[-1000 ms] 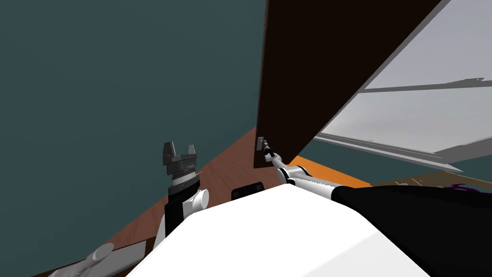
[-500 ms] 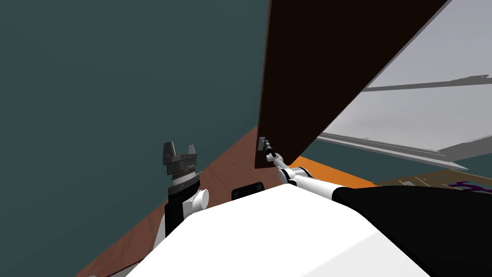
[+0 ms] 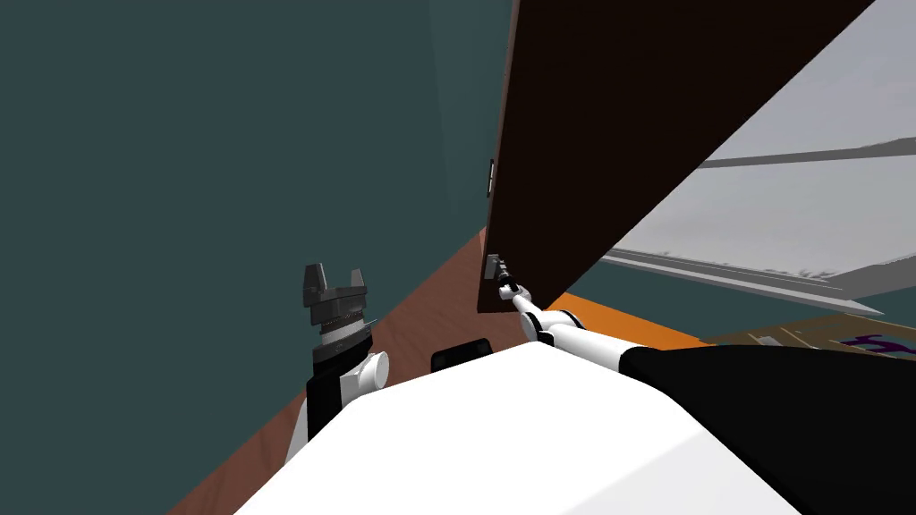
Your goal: Push the door open
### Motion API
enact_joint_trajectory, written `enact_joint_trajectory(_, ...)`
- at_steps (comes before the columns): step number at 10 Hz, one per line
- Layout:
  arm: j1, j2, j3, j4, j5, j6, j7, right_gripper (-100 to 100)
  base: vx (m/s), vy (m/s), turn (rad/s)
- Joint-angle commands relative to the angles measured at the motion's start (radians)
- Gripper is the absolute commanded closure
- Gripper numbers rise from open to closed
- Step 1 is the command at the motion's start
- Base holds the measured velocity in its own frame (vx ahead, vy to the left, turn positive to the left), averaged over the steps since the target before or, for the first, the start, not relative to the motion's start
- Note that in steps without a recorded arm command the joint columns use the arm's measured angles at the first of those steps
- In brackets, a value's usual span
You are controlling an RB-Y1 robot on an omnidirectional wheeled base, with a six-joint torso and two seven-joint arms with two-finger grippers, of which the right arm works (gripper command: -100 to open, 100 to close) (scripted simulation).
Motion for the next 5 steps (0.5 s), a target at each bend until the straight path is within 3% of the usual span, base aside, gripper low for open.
enact_joint_trajectory(1, 0.001, 0.0, -0.013, -0.01, -0.004, 0.002, 0.01, 100, 0.152, 0.084, -0.049)
enact_joint_trajectory(4, 0.004, -0.008, -0.034, -0.009, -0.013, 0.002, 0.019, 100, 0.143, 0.103, -0.06)
enact_joint_trajectory(5, 0.005, -0.014, -0.035, -0.002, -0.013, 0.0, 0.019, 100, 0.06, 0.034, -0.052)
